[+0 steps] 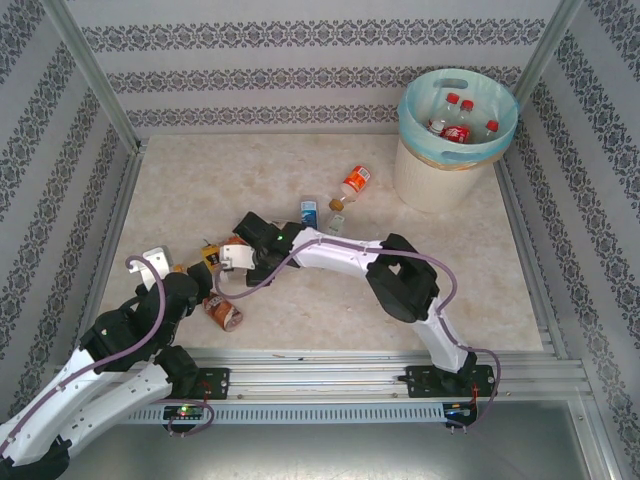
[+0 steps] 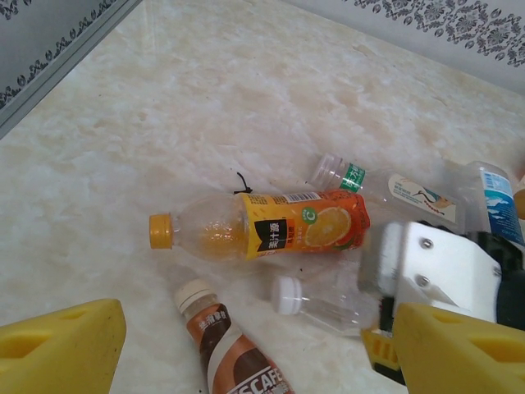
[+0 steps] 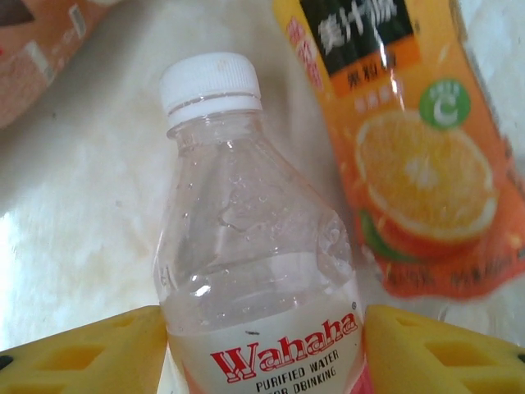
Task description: Put the plastic bottles in the bin
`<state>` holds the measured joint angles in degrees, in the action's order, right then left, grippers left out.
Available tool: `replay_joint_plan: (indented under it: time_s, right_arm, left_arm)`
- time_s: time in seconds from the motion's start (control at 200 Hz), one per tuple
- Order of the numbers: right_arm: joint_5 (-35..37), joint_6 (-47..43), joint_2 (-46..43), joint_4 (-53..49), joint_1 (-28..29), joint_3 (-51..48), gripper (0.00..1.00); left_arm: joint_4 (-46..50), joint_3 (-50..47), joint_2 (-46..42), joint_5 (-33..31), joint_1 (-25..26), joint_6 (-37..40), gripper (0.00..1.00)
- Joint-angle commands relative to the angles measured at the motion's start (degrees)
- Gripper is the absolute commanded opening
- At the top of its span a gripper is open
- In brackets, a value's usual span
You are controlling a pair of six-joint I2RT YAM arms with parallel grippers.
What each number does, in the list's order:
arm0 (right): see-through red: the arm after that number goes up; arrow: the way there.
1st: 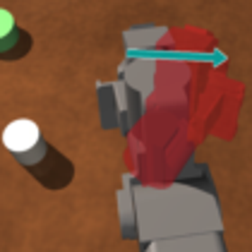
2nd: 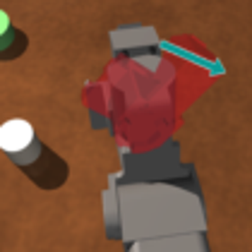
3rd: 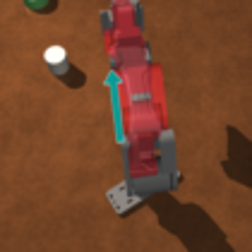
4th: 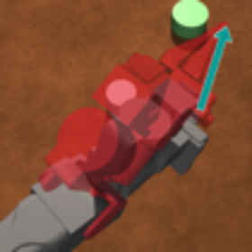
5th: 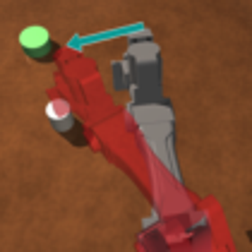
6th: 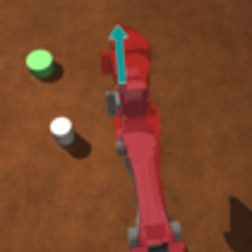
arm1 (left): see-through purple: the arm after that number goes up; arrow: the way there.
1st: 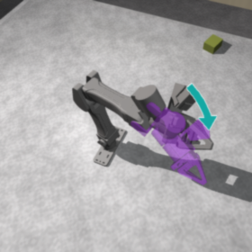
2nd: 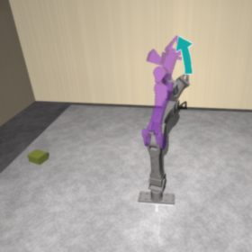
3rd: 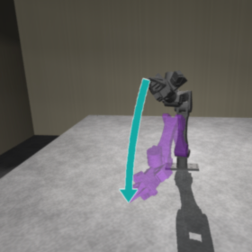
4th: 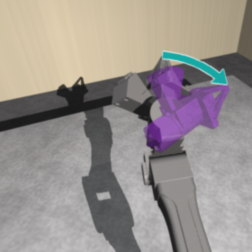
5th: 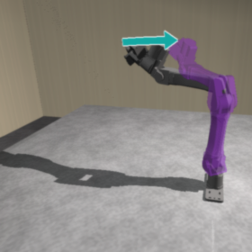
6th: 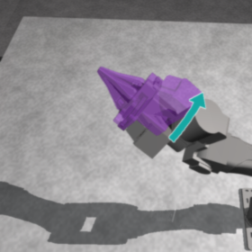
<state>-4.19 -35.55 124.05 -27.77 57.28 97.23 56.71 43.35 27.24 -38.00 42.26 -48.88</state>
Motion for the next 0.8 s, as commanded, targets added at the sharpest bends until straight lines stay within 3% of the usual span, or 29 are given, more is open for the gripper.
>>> replay_joint_plan:
  time_s: [0.0, 0.165, 0.365, 0.794]
  right_arm:
    - [2.92, 4.25, -3.50, -5.59, 0.38, -5.82, 0.64]
    - [3.45, 6.20, -5.88, -4.22, 1.30, -7.38, 0.66]
    - [3.79, 6.04, -1.59, -6.11, 1.95, 2.01, 0.69]
    - [-2.49, 4.59, 9.39, -12.79, 3.19, 17.09, 0.69]
  left_arm:
    - [0.73, -0.50, -0.49, -1.33, -0.61, 1.83, 0.85]
    - [-0.41, -0.42, 0.12, -0.94, -0.60, 2.48, 0.85]
    - [-0.85, -0.89, 0.19, 0.12, -0.60, 1.71, 0.85]
    - [1.48, 1.35, -2.02, -0.66, -0.60, 2.43, 0.85]
